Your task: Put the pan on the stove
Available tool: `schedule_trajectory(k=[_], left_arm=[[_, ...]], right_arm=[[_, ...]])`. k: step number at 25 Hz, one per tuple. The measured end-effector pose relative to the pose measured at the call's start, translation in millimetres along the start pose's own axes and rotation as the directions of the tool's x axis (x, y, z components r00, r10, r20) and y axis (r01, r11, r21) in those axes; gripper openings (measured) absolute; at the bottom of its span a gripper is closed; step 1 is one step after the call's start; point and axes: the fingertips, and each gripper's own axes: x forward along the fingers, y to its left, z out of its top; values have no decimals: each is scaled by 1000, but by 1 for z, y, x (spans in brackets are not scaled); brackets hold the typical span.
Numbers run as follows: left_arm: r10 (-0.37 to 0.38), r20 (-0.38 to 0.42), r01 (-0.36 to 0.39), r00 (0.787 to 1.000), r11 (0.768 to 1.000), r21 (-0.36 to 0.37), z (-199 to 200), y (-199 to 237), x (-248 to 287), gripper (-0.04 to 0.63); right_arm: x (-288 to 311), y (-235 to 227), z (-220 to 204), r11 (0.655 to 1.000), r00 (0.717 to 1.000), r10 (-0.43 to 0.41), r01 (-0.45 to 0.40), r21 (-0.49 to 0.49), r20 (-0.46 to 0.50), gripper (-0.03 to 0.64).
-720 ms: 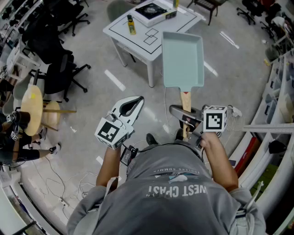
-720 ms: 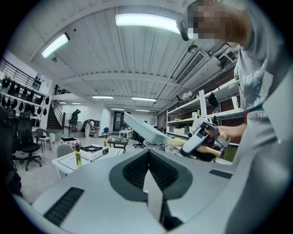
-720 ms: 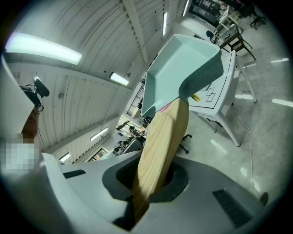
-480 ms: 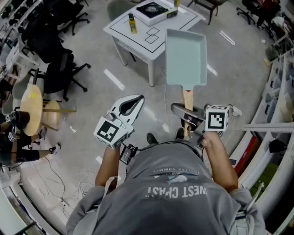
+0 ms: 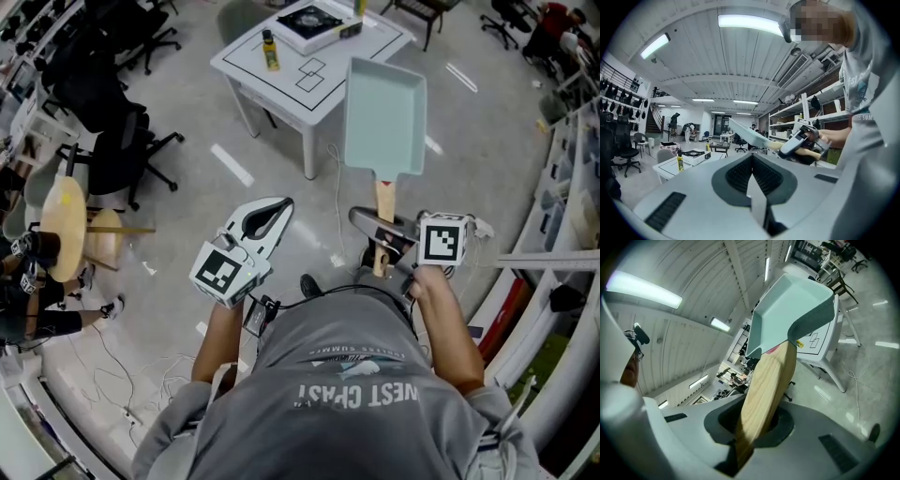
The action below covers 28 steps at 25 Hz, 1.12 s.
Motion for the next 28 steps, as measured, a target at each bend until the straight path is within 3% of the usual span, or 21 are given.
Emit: schedule_trajectory(k=[17,28], left_arm=[[105,-29,-106,994,994,-19,7,39,71,-2],[217,-28,-218,976,976,-25,21,63,135,-2]], right_arm=[[2,-53,85,999,996,35,-37,-30,-81,31],[-2,-96,156,995,982,85,-92,-37,-168,31]])
